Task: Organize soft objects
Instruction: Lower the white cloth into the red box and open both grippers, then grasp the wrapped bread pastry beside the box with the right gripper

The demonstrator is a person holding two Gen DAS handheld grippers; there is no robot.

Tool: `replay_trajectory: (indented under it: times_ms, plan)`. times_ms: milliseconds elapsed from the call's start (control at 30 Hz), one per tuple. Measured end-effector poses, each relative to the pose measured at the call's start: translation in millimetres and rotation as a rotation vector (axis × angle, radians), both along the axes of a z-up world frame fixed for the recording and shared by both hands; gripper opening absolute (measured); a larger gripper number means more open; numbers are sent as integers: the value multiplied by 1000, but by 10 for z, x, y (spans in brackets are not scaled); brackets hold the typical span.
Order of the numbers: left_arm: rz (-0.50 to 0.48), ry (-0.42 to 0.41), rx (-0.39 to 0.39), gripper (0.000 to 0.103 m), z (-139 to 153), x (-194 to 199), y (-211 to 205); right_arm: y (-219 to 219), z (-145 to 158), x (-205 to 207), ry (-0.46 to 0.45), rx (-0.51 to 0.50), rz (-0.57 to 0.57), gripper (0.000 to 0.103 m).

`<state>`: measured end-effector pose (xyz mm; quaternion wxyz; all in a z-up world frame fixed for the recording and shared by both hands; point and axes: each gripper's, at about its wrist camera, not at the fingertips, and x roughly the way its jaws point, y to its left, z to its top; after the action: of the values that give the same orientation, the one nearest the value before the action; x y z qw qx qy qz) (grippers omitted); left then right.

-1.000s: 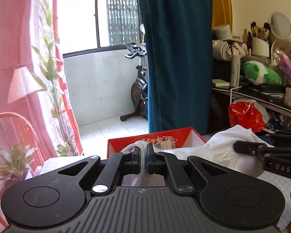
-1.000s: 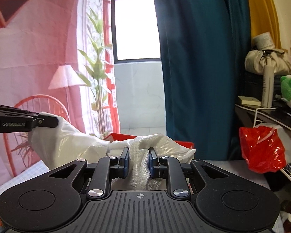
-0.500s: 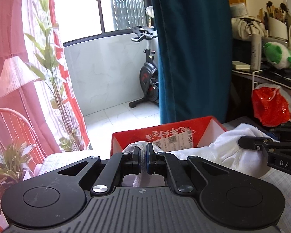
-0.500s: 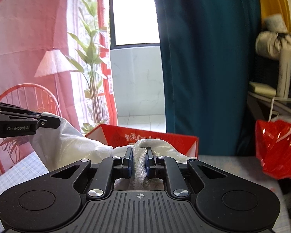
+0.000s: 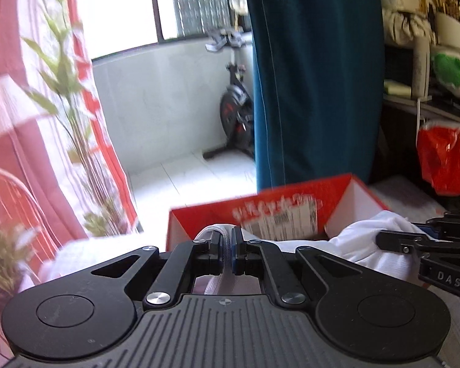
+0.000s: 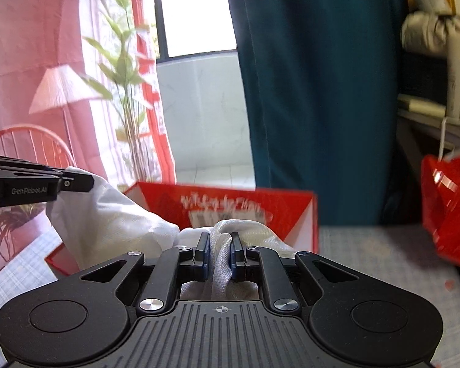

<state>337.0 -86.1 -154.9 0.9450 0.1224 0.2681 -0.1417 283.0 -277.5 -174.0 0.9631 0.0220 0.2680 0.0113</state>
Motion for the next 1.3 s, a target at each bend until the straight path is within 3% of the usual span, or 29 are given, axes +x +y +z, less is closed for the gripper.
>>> replay_trajectory:
  times_ms: [200,300,333,367,433,533,567,633,667,767,1033,1300]
  plan:
    - [12,108,-26,7,-268,169,93,32,-219,110,58,19,1,11]
    - [-8,124,-49,12,-318,179,154,85,-276,103,68,-27,-14,18]
    - [-21,126,-52,24,-320,165,165,111,-285,84,65,-49,-19,22]
    - [-29,125,-53,49,-316,147,171,127,-286,60,60,-64,-23,24]
    - [-30,105,-51,72,-299,81,183,153,-283,10,55,-76,-27,31]
    - [-30,107,-49,81,-277,12,208,137,-243,-120,30,-76,-37,61]
    - [-26,117,-51,87,-275,-8,220,132,-231,-172,20,-72,-41,66]
    - [-17,129,-57,94,-272,-56,254,114,-209,-272,5,-72,-62,95]
    - [-13,136,-62,97,-270,-87,274,111,-202,-322,-2,-76,-82,102]
    - [-11,160,-89,101,-268,-190,349,94,-190,-479,-25,-66,-118,103]
    - [39,198,-132,103,-330,-537,452,76,-346,-760,28,-21,-164,103]
    - [14,244,-95,103,-509,-807,365,273,-498,-947,80,-76,-142,103]
